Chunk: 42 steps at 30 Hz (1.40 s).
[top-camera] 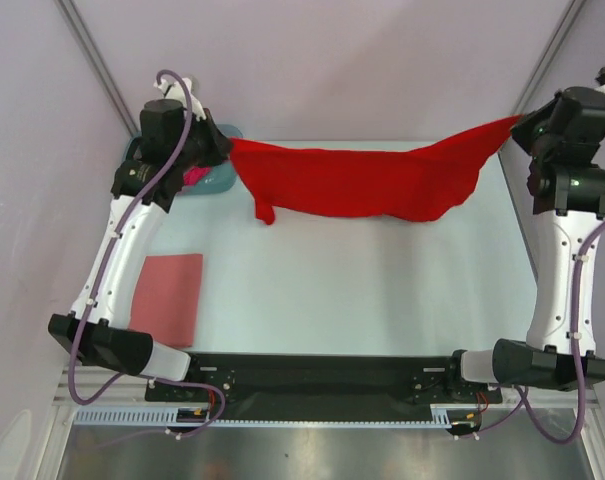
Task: Fold and stack the t-shirts
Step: Flatten the tshirt out
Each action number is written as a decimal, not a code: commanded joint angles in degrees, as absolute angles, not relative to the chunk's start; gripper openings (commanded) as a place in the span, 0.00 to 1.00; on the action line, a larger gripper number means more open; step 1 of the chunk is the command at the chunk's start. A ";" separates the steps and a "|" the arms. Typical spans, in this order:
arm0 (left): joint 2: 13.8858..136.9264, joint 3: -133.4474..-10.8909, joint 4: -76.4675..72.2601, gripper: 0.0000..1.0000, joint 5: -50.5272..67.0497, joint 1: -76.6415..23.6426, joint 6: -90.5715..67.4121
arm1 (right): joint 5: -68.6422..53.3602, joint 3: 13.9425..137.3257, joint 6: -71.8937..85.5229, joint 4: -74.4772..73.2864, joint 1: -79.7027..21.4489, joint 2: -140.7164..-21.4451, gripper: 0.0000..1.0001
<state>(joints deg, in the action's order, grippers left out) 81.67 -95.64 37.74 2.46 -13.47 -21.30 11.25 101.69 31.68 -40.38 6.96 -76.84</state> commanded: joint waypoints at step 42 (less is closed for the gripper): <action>62.22 -109.51 27.08 0.00 2.29 -23.38 -3.52 | 8.35 115.06 16.09 -15.30 4.22 -57.21 0.00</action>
<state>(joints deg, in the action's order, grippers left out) 59.66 -109.19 31.42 4.86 -23.14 -6.39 7.49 117.75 17.72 -23.14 4.51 -55.40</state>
